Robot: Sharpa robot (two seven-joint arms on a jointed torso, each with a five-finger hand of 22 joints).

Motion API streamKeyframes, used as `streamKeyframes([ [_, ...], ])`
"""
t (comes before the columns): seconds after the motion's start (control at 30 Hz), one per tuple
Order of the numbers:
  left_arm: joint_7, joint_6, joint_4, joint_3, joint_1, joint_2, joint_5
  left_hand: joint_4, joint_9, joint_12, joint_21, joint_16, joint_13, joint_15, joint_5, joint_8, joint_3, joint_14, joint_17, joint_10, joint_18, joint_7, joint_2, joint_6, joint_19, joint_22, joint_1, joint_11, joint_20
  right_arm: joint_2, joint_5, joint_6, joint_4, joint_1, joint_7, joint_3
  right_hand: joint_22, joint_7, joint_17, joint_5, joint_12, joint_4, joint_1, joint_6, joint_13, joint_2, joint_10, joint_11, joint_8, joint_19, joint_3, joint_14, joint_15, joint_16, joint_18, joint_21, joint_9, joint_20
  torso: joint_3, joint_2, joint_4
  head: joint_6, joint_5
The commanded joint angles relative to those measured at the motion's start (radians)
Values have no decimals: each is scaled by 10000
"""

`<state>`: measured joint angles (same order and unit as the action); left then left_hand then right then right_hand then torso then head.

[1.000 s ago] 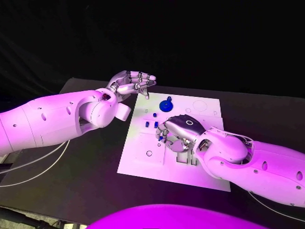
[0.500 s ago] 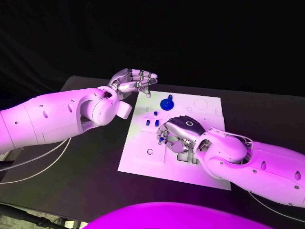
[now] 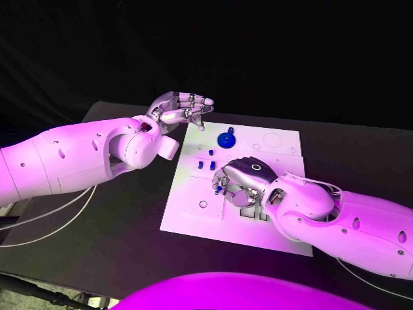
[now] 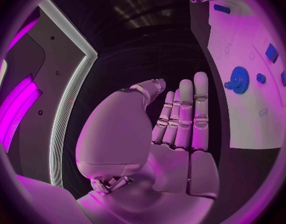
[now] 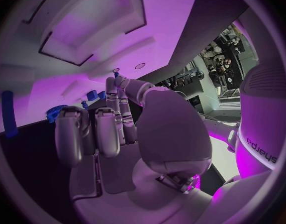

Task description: Assemble the parts on the task board

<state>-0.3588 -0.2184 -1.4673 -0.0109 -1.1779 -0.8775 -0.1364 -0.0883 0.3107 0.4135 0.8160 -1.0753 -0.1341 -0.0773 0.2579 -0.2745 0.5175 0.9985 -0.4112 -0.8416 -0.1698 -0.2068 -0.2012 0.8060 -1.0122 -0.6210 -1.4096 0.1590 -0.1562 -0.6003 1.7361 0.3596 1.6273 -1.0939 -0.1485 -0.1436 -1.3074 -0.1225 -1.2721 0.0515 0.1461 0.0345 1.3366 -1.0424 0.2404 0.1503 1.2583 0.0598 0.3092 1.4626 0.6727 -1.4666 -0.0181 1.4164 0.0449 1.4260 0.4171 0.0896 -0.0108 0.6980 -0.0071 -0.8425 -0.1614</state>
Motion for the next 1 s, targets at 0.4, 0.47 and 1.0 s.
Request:
streamKeyframes([
  [0.4,-40,155,-19,6,-7,9,30,44,8,67,-33,40,7,16,45,-27,-5,-57,8,65,-139,-210,-14,-42,63,11,65,19,-4,96,44,-293,-144,25,58,-14,-2011,-56,15,43,-65,-20,-78,-11,16,-32,6,-53,15,426,-74,-452,-30,-42,-124,14,13,-62,-1,0,1,-22,7],
  [0.47,-39,157,-20,6,-7,9,30,44,8,67,-33,40,7,16,45,-27,-5,-57,8,65,-139,-210,-14,-42,63,11,65,19,-4,115,49,-313,-163,28,54,-17,-2011,-56,15,43,-65,-20,-78,-11,16,-32,6,-53,15,426,-74,-452,-30,-42,-124,14,13,-62,-1,0,1,-22,7],
  [1.0,-8,159,-14,6,-7,1,29,50,13,90,-37,38,5,11,45,-41,-12,-70,13,87,-140,-212,-9,-49,73,12,74,22,-10,315,153,-544,-348,183,-11,-59,-2009,-59,49,43,-81,-27,-95,3,15,-44,-1,-48,9,422,-88,-445,-27,-60,-122,6,16,-60,-5,1,1,-87,-4],
])
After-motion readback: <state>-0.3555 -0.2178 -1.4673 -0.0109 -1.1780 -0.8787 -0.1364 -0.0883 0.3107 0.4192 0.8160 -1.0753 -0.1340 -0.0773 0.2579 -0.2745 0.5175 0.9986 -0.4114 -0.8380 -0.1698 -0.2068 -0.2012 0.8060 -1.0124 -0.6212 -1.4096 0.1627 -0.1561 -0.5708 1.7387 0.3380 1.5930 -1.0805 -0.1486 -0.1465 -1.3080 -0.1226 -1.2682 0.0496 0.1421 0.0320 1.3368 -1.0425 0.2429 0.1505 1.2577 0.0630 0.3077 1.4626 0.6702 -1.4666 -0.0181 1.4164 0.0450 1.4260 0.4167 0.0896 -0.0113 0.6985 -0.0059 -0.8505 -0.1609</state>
